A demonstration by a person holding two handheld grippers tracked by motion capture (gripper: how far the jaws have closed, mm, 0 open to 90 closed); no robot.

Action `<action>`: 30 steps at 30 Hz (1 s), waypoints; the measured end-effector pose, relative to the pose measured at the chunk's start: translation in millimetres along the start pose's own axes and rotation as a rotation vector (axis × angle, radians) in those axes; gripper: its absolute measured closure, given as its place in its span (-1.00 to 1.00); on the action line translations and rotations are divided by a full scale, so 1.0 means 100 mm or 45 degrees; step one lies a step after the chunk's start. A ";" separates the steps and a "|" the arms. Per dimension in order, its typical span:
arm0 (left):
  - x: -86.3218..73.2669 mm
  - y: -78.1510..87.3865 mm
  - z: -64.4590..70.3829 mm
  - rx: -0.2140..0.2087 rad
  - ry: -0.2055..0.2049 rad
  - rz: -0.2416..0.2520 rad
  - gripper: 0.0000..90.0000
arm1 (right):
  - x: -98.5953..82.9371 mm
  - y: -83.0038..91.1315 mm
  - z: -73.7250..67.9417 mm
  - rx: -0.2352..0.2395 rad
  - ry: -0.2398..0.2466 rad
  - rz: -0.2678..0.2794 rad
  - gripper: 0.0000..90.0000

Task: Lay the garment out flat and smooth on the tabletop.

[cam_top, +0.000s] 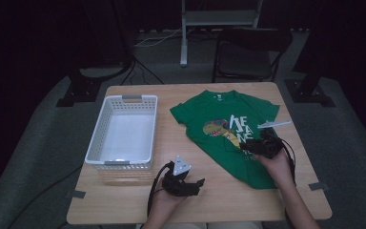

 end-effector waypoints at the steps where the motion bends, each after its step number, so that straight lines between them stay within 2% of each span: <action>1: 0.04 -0.02 0.00 -0.006 -0.004 -0.002 -0.30 | 0.00 0.03 0.01 0.007 -0.010 0.005 0.11; 4: 0.16 -0.08 -0.01 -0.007 -0.005 0.008 -0.30 | -0.03 0.10 0.03 0.033 -0.047 0.021 -0.07; 8: 0.33 -0.19 -0.03 -0.025 0.040 0.024 -0.30 | -0.07 0.18 0.08 0.021 -0.055 0.037 -0.18; 9: 0.38 -0.22 -0.03 -0.049 0.053 0.021 -0.30 | -0.08 0.20 0.09 0.015 -0.058 0.045 -0.21; 12: 0.49 -0.31 -0.01 -0.067 0.054 0.009 -0.30 | -0.08 0.27 0.11 0.007 -0.066 0.077 -0.23; 14: 0.57 -0.38 -0.01 -0.060 0.030 -0.003 -0.30 | -0.08 0.32 0.12 -0.001 -0.067 0.082 -0.24; 17: 0.66 -0.52 0.02 -0.063 0.017 -0.033 -0.51 | -0.05 0.41 0.15 -0.006 -0.079 0.120 -0.24; 23: 0.79 -0.79 0.05 -0.084 0.060 -0.062 -0.51 | -0.04 0.51 0.20 -0.011 -0.097 0.155 -0.24; 24: 0.81 -0.83 0.05 -0.070 0.073 -0.067 -0.51 | -0.05 0.51 0.21 -0.015 -0.099 0.153 -0.24; 30: 0.87 -1.08 0.08 -0.059 0.075 -0.121 -0.46 | -0.09 0.49 0.24 -0.004 -0.107 0.146 -0.22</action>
Point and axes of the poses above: each handheld gripper's, and its own axes: y roughly backward along the jaws, x roughly out of its top, z roughly to its right, the point moved 9 cm from there along -y, roughly forward along the jaws, and after that the axes turned 3 degrees about z, right-handed, at the moved point
